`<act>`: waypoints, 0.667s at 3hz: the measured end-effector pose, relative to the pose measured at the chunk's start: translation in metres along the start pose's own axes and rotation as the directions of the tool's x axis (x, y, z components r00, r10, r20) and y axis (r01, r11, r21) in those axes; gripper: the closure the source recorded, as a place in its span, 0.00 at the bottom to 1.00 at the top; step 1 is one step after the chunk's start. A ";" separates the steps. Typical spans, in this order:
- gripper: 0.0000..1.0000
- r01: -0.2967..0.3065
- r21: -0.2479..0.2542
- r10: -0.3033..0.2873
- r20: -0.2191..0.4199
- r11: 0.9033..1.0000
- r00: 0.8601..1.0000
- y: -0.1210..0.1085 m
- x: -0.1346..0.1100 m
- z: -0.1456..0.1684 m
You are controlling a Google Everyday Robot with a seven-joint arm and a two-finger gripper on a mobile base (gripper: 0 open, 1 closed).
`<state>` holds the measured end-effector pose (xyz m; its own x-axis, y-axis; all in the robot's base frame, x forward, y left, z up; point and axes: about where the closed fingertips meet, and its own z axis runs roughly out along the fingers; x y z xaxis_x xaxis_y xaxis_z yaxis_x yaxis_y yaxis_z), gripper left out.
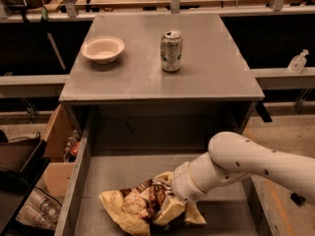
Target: Pick brown chip bag from top drawer and place on counter
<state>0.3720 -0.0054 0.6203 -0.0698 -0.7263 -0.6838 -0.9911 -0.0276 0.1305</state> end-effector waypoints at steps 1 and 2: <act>1.00 0.000 0.000 0.000 0.000 1.000 1.000 0.000 0.000 0.000; 1.00 0.000 0.000 0.000 0.000 1.000 1.000 0.000 0.000 0.000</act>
Offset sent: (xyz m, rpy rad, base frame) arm 0.0787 0.0412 0.2971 -0.1776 -0.3522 -0.2141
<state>0.3720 -0.0054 0.6204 -0.0697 -0.7264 -0.6838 -0.9911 -0.0277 0.1304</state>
